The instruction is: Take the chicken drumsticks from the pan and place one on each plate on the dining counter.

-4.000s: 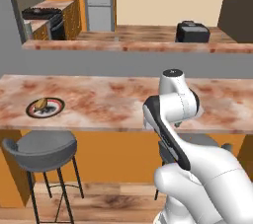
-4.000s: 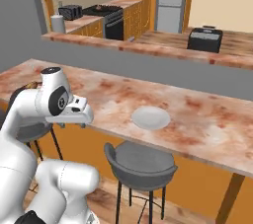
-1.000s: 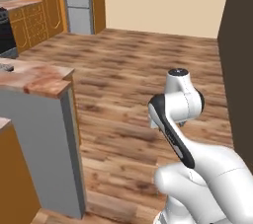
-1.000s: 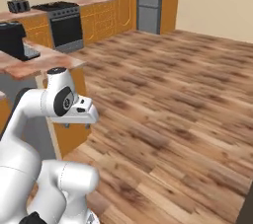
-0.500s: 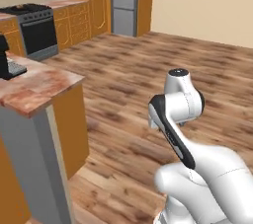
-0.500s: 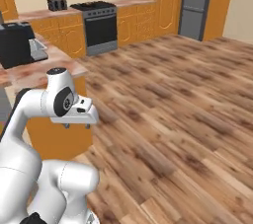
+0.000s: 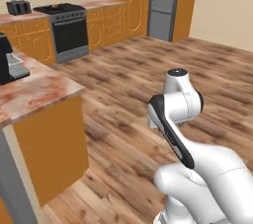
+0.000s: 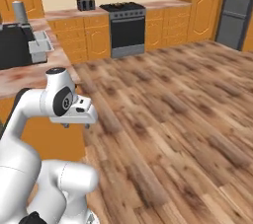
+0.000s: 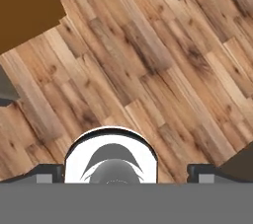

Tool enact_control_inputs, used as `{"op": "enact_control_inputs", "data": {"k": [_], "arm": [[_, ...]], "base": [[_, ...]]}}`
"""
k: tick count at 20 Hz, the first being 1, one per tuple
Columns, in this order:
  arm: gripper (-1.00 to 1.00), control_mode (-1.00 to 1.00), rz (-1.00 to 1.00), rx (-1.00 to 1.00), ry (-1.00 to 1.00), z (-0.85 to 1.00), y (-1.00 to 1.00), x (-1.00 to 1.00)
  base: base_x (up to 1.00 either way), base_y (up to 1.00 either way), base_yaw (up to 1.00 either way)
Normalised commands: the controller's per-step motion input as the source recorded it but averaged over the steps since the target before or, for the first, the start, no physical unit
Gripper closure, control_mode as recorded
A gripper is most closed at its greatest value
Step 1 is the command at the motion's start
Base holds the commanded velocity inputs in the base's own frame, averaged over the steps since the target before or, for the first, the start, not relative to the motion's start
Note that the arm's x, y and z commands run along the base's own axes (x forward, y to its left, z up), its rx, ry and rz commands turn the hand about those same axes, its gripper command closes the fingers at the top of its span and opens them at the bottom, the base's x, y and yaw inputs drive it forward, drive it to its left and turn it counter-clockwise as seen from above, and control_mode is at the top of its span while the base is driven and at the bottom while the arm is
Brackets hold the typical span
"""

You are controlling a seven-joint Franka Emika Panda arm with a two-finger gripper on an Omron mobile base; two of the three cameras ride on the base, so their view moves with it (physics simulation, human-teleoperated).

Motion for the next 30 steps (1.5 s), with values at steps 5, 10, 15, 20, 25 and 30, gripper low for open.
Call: {"op": "enact_control_inputs", "data": {"k": [5, 10, 15, 20, 25, 30], "arm": [[-1.00, 1.00, 0.00, 0.00, 0.00, 0.00, 0.00, 0.00], [-1.00, 1.00, 0.00, 0.00, 0.00, 0.00, 0.00, 0.00], [-1.00, 1.00, 0.00, 0.00, 0.00, 0.00, 0.00, 0.00], [-1.00, 1.00, 0.00, 0.00, 0.00, 0.00, 0.00, 0.00], [-1.00, 1.00, 0.00, 0.00, 0.00, 0.00, 0.00, 0.00], [-1.00, 1.00, 0.00, 0.00, 0.00, 0.00, 0.00, 0.00]], "base": [[1.00, -1.00, 0.34], [1.00, -1.00, 0.34], [1.00, -1.00, 0.32], [1.00, -1.00, 0.30], [1.00, -0.96, 0.25], [1.00, -0.82, 0.14]]}}
